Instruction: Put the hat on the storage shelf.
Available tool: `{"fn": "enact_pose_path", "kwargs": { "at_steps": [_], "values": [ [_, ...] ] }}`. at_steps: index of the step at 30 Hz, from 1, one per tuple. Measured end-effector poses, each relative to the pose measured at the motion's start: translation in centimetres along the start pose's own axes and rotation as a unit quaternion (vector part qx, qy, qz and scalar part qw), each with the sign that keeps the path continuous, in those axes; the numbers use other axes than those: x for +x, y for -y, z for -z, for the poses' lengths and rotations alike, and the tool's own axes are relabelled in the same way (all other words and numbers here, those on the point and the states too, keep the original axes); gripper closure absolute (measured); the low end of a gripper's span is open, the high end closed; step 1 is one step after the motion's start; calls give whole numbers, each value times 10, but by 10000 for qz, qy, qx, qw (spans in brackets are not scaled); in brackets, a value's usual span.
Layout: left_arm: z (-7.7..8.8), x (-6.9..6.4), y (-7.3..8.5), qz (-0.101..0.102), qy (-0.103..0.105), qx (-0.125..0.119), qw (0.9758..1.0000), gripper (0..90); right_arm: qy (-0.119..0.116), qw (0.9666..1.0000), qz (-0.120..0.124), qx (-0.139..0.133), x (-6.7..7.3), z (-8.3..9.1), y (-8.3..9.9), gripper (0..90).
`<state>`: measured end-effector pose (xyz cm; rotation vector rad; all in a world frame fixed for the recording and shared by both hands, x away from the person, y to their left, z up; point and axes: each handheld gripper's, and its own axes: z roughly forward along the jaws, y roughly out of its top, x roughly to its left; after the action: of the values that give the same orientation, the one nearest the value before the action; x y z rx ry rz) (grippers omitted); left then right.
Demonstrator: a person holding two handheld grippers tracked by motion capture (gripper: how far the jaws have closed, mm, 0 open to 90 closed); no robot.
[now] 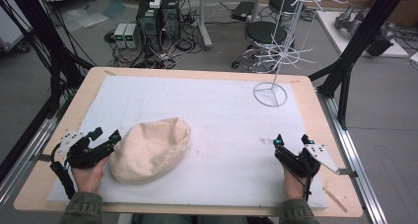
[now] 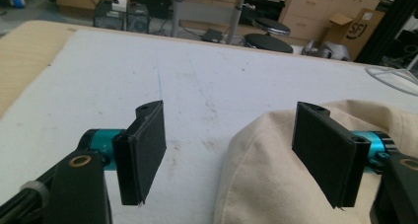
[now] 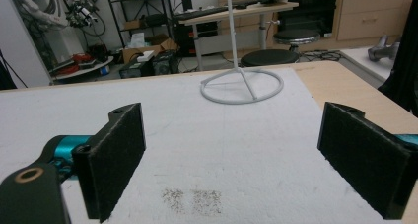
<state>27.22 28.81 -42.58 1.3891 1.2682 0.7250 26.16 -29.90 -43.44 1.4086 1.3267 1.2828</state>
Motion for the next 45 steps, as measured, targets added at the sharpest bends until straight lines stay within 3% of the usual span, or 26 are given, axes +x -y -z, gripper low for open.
{"fn": "enact_pose_path", "kwargs": {
  "at_steps": [7,17,26,32,35,38,40,45],
  "values": [
    [-7,-4,2,10,211,259,9994,299,-35,10000,-1,26,1,0,0,98],
    [-12,-8,4,-6,315,446,9985,299,-61,10000,7,49,0,0,1,98],
    [-21,-12,7,-64,229,879,9958,304,-78,9999,29,78,2,0,1,98],
    [-31,-20,7,-328,17,1131,9930,304,-87,9999,38,83,2,0,1,98],
    [-34,-24,6,-532,-152,1287,9901,320,-94,9999,34,98,2,0,1,98],
    [-39,-26,4,-660,-209,1578,9850,332,-95,9999,18,102,1,0,1,98],
    [-44,-27,5,-638,-167,1778,9819,364,-92,9999,-14,115,1,0,1,98],
    [-56,-27,4,-500,-128,2336,9710,375,-78,9999,-6,110,1,0,1,98]
  ]
}}
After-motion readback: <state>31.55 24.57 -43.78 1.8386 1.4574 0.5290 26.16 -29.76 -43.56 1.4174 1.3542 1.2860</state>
